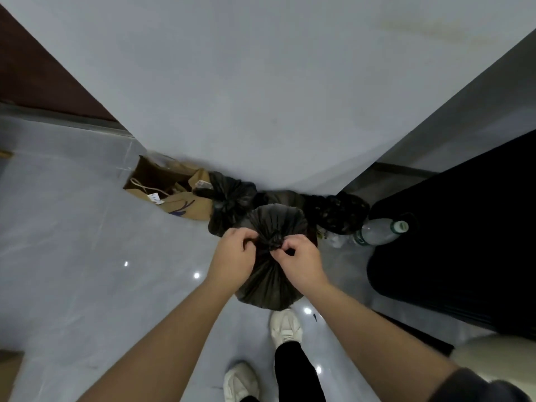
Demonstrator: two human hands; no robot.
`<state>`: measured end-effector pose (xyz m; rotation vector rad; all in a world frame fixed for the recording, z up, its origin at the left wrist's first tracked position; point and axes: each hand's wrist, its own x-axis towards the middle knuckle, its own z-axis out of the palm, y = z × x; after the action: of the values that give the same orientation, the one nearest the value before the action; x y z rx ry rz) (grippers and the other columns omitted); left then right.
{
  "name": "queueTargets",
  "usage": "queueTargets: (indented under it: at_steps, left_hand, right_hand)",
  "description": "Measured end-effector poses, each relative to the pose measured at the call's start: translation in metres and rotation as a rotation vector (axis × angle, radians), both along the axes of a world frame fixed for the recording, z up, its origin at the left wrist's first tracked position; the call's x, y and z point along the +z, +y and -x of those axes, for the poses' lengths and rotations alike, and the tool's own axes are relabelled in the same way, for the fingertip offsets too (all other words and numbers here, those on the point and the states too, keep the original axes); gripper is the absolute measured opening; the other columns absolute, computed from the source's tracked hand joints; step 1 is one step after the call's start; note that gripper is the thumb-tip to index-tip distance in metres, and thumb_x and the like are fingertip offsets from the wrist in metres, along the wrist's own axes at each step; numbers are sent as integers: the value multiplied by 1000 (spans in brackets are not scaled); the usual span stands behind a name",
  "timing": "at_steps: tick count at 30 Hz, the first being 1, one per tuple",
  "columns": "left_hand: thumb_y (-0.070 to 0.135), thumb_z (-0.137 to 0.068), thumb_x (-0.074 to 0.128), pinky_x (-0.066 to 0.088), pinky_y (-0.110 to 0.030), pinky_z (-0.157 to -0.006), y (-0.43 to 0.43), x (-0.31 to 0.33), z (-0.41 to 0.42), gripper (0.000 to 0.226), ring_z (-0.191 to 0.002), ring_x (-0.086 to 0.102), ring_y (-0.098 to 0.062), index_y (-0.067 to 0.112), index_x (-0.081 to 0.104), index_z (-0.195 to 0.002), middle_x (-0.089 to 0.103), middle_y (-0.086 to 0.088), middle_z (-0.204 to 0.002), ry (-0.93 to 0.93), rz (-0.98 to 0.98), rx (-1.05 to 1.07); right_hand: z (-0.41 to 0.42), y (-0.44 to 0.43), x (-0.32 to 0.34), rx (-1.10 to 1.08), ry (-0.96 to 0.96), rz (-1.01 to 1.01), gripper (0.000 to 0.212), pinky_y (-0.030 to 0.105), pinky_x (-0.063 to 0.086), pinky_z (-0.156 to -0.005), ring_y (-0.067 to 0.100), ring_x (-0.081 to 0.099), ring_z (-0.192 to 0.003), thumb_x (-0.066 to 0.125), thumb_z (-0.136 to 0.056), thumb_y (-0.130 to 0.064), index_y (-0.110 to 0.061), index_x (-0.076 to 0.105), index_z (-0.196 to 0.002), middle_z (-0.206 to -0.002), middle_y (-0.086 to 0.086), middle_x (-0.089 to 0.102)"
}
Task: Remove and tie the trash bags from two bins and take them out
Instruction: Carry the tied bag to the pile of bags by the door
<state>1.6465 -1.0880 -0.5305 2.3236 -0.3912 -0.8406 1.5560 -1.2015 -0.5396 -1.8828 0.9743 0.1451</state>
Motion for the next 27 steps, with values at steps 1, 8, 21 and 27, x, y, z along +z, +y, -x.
queueTargets:
  at_steps: [1,8,21,27]
  left_hand:
    - [6,-88,49,37,-21,-94,1,-19,1,34,-113,51,-18,12,61,-119,53,-4,-122,0,-38,-31]
    - [35,-83,56,34,-43,-108,7,-112,19,66,-135,30,-26,18,33,-143,31,-4,-150,40,-256,-194]
    - [38,-78,65,39,-52,-101,34,-218,16,84,-125,41,-42,11,22,-144,38,-20,-139,219,-358,183]
    - [56,-71,69,44,-59,-94,59,-244,3,99,-119,48,-45,15,17,-145,40,-21,-139,512,-311,683]
  right_hand:
    - [0,-3,-15,4,16,-10,35,28,43,-83,15,55,-90,70,-83,-23,-22,48,-55,-93,-1,58]
    - [13,-10,-99,-58,127,-83,37,30,39,-59,17,51,-66,61,-89,-25,-19,41,-58,-70,2,51]
    - [16,42,-195,-354,341,-483,32,51,52,-91,31,62,-95,62,-86,-27,-15,48,-61,-86,13,62]
    - [-1,64,-213,-577,300,-703,21,44,57,-83,25,57,-90,61,-91,-22,-1,58,-89,-94,14,58]
